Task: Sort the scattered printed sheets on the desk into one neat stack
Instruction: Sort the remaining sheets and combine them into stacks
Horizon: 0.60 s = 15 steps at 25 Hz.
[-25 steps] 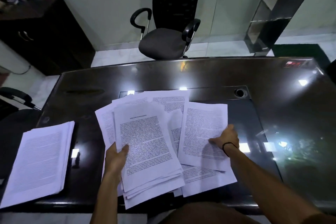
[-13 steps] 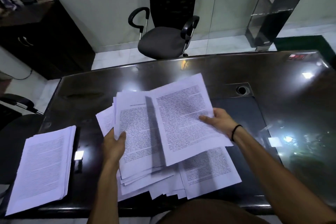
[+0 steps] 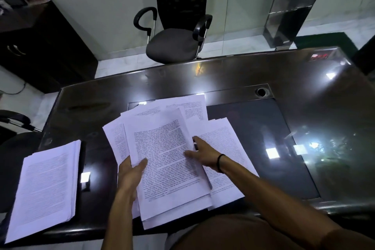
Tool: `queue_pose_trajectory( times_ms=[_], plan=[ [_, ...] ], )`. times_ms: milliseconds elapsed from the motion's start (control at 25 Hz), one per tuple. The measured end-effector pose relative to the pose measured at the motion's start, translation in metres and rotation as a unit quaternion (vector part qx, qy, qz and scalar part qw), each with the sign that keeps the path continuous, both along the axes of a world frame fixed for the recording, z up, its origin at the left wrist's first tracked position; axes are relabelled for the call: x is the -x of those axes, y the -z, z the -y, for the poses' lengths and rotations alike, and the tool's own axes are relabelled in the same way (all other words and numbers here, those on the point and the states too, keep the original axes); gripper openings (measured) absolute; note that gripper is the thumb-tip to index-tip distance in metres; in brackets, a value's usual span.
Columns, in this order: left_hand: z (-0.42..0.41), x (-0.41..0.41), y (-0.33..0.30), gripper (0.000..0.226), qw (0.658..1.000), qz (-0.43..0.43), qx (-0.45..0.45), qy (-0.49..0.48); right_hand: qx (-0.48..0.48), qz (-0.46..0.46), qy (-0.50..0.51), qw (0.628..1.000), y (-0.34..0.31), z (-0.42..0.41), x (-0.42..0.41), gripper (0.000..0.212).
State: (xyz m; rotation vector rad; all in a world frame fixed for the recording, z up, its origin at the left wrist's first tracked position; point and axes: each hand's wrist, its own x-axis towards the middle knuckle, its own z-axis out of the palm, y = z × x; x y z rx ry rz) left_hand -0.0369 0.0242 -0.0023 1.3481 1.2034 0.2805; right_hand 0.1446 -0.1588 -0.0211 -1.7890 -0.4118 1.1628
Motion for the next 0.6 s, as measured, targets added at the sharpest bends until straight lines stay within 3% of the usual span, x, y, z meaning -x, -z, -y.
queue_pose_trajectory(
  times_ms=[80, 240, 480, 600],
  plan=[
    [-0.001, 0.012, 0.003, 0.017, 0.999, -0.019, -0.025, -0.037, 0.029, 0.043, 0.039, 0.998, -0.003, 0.016, -0.015, 0.033],
    [-0.012, 0.03, -0.003, 0.023, 0.995, -0.021, -0.053, -0.077, 0.201, 0.227, 0.055, 0.951, 0.007, 0.064, -0.053, 0.053],
    [-0.006, 0.023, -0.006, 0.025, 0.996, -0.004, -0.039, -0.082, 0.366, 0.277, 0.012, 0.888, 0.033, 0.101, -0.024, 0.103],
    [-0.003, 0.02, -0.001, 0.03, 0.996, -0.016, -0.039, -0.073, 0.368, 0.26, 0.052, 0.891, 0.039, 0.107, -0.021, 0.111]
  ],
)
